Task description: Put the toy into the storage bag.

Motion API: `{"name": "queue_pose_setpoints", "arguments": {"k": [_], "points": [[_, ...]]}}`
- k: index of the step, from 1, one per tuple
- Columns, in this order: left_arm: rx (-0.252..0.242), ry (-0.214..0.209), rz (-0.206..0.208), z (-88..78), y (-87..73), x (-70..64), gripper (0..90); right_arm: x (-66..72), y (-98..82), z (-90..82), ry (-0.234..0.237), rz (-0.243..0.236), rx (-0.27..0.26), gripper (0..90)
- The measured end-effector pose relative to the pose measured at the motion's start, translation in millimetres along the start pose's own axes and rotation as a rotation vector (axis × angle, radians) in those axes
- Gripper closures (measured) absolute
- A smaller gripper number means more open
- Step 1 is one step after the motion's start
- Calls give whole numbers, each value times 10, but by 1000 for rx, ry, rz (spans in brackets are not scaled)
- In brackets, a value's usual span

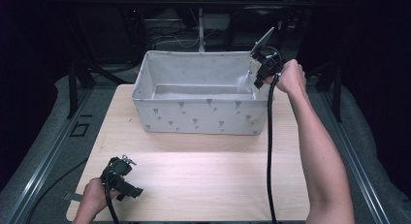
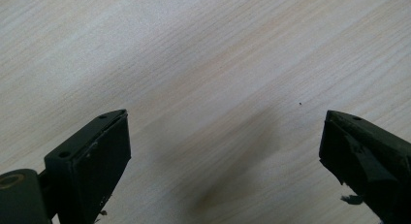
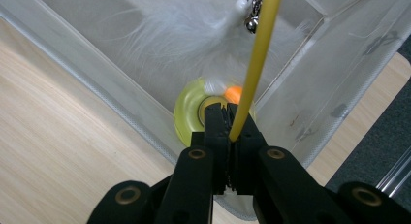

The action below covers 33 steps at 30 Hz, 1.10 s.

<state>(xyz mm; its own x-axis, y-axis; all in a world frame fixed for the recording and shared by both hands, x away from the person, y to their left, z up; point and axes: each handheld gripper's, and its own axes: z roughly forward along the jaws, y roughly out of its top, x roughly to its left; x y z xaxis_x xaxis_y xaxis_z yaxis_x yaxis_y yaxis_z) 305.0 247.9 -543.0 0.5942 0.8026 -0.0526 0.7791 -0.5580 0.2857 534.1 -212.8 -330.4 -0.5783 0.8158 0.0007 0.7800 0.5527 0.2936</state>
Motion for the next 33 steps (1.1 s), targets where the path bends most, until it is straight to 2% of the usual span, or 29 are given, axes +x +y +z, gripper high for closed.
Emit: {"name": "queue_pose_setpoints", "arguments": {"k": [14, 19, 23, 26, 33], "points": [[-2, -1, -2, -3, -4, -1, 45, -27, -52, 281, 24, 5, 50, 883], [-1, -1, -1, -1, -3, -1, 45, -26, -51, 326, 31, 7, 52, 883], [0, -1, 4, 0, -2, -1, 45, 3, -39, 375, 30, -1, 78, 883], [2, 0, 2, 1, -3, 3, 45, 1, -29, 402, 33, -4, 78, 882], [0, -2, 5, -2, -3, -3, 45, -12, -20, 482, 40, 6, 104, 882]]}}
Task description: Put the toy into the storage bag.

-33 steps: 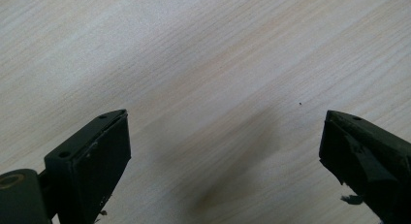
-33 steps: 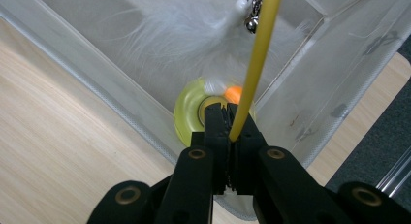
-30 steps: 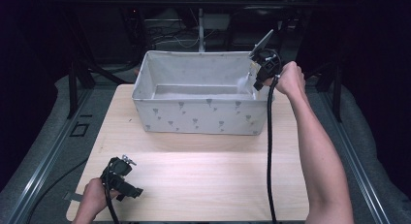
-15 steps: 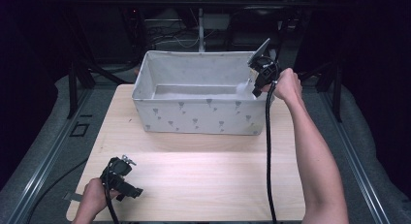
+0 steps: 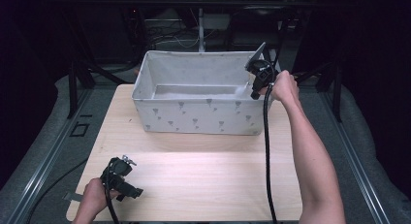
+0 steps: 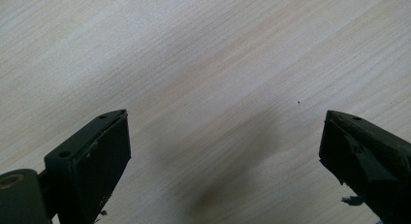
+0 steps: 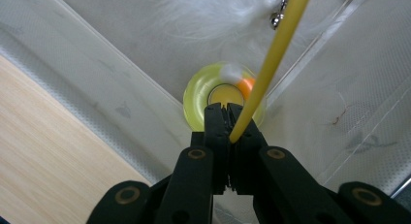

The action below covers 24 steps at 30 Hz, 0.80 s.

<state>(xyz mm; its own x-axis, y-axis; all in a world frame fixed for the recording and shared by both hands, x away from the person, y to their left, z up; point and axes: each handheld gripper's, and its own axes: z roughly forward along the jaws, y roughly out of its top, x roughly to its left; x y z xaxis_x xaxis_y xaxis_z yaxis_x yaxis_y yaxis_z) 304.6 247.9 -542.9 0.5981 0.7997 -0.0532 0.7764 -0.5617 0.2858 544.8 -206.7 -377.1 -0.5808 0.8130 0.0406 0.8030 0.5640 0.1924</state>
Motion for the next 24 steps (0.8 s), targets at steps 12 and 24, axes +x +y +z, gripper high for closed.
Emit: {"name": "queue_pose_setpoints", "arguments": {"k": [12, 24], "points": [[0, -3, -1, 0, 2, -4, 45, 18, 30, 47, 0, -4, 11, 880], [-2, -2, -4, -2, -2, 7, 45, -34, 7, 22, -2, 28, -7, 843]]}}
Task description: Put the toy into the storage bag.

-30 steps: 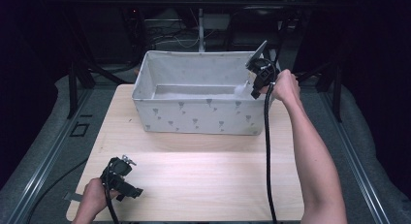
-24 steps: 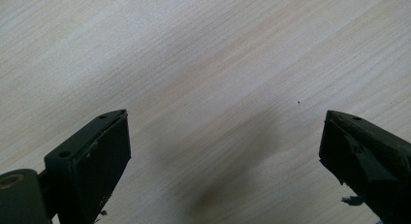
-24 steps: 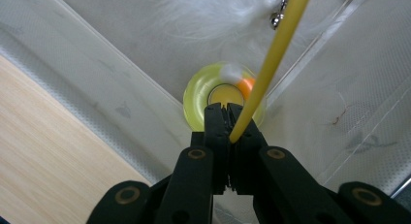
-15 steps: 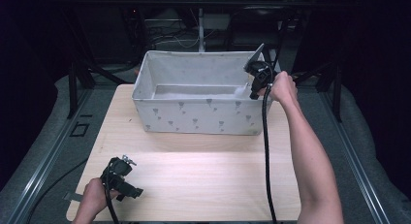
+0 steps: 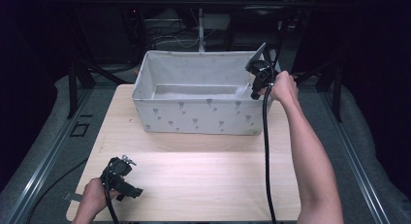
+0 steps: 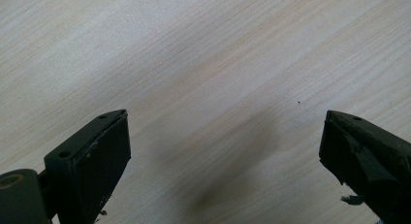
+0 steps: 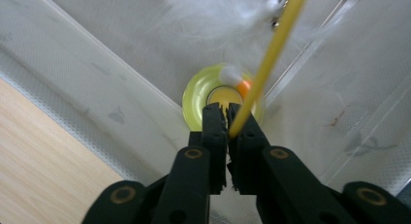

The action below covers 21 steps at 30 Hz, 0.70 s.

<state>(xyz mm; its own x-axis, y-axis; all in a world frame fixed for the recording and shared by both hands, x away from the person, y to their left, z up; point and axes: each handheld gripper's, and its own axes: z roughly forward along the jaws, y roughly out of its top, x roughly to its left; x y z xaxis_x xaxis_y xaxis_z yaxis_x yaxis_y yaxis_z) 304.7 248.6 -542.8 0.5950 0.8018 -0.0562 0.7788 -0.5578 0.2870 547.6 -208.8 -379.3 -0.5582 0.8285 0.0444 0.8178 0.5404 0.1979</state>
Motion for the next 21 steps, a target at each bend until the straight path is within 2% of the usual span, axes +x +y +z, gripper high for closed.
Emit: {"name": "queue_pose_setpoints", "arguments": {"k": [5, 6, 7, 8, 12, 13, 15, 18, 19, 20, 21], "points": [[0, -2, 0, -1, 1, 1, 45, -38, -37, -78, 3, 19, -44, 709], [0, -1, 0, 1, 2, -1, 45, -49, -44, -112, 11, 24, -49, 669], [-2, -2, -1, 0, 4, -2, 45, -71, -67, -191, 24, 27, -80, 628], [-2, -2, -1, 0, 4, -2, 45, -71, -67, -191, 24, 27, -80, 628], [0, -3, -2, 1, 5, 1, 45, -100, -117, -337, 25, 41, -125, 482], [0, -2, -2, 1, 5, 0, 45, -101, -147, -431, 21, 43, -149, 421], [1, -1, -1, 4, 5, 1, 45, -83, -178, -517, 2, 45, -167, 332], [0, -2, -3, 2, 5, 1, 45, -66, -219, -612, 4, 39, -193, 294], [0, -1, -2, 1, 5, -1, 45, -47, -256, -694, 8, 28, -207, 231], [0, -1, -2, 1, 5, -1, 45, -47, -256, -694, 8, 28, -207, 231], [0, 2, -2, 2, 2, -3, 44, -6, -292, -762, 13, 16, -212, 177]]}}
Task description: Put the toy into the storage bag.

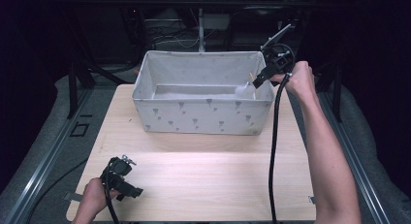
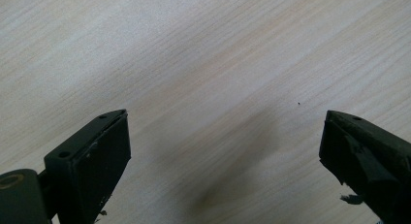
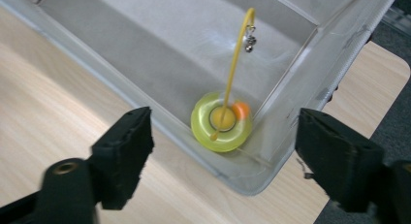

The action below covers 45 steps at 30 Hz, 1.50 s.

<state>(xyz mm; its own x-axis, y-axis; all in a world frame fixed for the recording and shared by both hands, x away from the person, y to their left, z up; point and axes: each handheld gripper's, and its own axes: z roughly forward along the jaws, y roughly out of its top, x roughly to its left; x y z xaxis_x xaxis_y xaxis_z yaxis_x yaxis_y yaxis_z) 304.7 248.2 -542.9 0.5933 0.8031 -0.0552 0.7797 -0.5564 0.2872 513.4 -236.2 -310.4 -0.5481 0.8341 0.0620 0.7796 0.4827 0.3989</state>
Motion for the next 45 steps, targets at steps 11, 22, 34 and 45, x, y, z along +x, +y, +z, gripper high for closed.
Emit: {"name": "queue_pose_setpoints", "arguments": {"k": [11, 22, 34, 45], "points": [[-1, -3, 0, -1, 3, -3, 44, 316, -181, -250, -12, -89, -36, 65], [2, 6, 5, 3, 5, -4, 44, 485, -533, -286, -2, -139, -59, 0], [-1, -1, -1, 7, 4, 0, 44, 687, -1093, -153, 0, -160, -108, 0], [-4, 3, 6, -1, 11, -23, 43, 749, -1524, 249, 34, -116, -82, 0]]}}
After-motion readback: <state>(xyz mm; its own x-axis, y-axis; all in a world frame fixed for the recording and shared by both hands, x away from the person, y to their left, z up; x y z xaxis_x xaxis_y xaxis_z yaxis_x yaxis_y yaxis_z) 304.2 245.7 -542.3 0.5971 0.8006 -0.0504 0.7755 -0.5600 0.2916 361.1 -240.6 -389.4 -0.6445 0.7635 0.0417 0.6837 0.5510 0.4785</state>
